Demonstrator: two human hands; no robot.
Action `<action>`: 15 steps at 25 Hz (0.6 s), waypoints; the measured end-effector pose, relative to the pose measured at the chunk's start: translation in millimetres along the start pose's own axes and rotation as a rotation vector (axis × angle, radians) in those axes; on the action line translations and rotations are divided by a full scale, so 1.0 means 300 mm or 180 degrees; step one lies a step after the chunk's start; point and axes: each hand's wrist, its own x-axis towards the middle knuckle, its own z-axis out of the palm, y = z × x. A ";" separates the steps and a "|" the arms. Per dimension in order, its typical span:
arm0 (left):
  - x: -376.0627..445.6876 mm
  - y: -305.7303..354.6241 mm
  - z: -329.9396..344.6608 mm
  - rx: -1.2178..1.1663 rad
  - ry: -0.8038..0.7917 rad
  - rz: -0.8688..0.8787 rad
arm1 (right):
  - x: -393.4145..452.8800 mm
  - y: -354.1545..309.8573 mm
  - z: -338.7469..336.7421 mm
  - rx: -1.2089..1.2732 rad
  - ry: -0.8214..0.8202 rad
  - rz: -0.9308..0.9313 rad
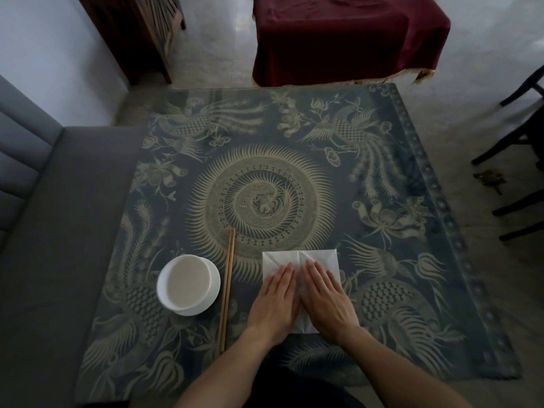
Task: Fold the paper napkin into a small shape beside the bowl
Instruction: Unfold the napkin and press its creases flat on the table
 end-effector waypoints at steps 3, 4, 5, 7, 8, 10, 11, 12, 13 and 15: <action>-0.009 -0.043 0.019 0.0059 0.0005 -0.0078 | -0.010 0.040 0.022 0.0035 -0.0132 0.0154; -0.019 -0.062 0.021 0.0087 0.0003 -0.0077 | -0.016 0.058 0.026 0.0039 -0.0184 0.0216; -0.030 -0.084 0.022 0.0108 0.0019 -0.0080 | -0.022 0.079 0.029 0.0017 -0.0219 0.0296; -0.054 -0.128 0.017 0.0177 0.0023 -0.0125 | -0.029 0.124 0.030 -0.0016 -0.0223 0.0473; -0.061 -0.145 0.012 0.0219 -0.0011 -0.0143 | -0.033 0.149 0.027 -0.0027 -0.0235 0.0565; -0.068 -0.164 0.002 0.0280 -0.0070 -0.0180 | -0.038 0.190 0.015 -0.0085 -0.0276 0.0718; -0.071 -0.167 -0.003 0.0302 -0.0098 -0.0200 | -0.039 0.201 0.008 -0.0134 -0.0284 0.0744; -0.073 -0.167 -0.008 0.0304 -0.0119 -0.0215 | -0.041 0.206 0.001 -0.0153 -0.0278 0.0751; -0.073 -0.165 -0.014 0.0270 -0.0106 -0.0224 | -0.042 0.203 -0.007 -0.0112 -0.0238 0.0760; -0.060 -0.147 -0.032 0.0148 0.0028 -0.0157 | -0.033 0.167 -0.024 0.0024 -0.0027 0.0702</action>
